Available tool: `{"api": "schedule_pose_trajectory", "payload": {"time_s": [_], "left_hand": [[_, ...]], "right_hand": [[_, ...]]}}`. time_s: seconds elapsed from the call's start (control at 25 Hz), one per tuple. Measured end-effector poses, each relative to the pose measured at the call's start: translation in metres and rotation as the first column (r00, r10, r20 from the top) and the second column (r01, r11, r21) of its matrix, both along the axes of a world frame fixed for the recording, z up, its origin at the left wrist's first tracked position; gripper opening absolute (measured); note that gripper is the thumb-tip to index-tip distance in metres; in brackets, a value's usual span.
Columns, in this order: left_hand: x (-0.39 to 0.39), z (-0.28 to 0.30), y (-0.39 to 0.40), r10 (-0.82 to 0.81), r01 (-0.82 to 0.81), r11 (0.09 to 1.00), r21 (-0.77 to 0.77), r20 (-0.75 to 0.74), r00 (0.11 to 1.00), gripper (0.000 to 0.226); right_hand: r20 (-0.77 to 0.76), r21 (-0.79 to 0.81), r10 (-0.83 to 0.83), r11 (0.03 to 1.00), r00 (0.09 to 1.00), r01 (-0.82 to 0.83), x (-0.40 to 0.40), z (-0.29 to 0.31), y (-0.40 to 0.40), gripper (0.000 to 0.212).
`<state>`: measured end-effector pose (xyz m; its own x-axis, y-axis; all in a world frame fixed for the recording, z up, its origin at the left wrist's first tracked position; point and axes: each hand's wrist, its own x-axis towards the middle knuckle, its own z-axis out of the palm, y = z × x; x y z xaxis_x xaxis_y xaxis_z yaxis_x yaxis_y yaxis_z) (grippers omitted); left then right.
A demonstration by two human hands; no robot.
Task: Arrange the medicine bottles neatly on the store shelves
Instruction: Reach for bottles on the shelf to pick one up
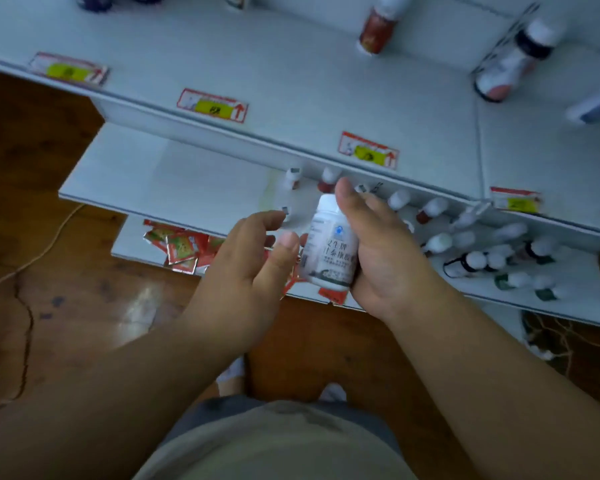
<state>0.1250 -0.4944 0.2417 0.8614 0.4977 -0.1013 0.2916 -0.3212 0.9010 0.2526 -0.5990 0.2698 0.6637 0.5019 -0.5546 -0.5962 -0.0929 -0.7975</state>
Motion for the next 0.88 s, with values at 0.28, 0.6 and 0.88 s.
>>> {"api": "schedule_pose_trajectory", "payload": {"time_s": [0.28, 0.6, 0.88], "left_hand": [[0.097, 0.05, -0.165, -0.573, 0.552, 0.785, 0.281, -0.012, 0.82, 0.08], [0.175, 0.08, -0.393, -0.819, 0.793, 0.562, 0.237, 0.024, 0.573, 0.077], [0.297, 0.086, -0.503, -0.926, 0.893, 0.36, 0.269, -0.014, 0.378, 0.086]], "right_hand": [[0.266, 0.087, -0.393, 0.919, 0.88, 0.384, 0.028, 0.07, -0.209, 0.052], [0.393, 0.088, -0.554, 0.817, 0.733, 0.57, 0.074, 0.101, -0.455, 0.042], [0.453, 0.07, -0.703, 0.641, 0.547, 0.765, 0.155, 0.113, -0.565, 0.073]]}}
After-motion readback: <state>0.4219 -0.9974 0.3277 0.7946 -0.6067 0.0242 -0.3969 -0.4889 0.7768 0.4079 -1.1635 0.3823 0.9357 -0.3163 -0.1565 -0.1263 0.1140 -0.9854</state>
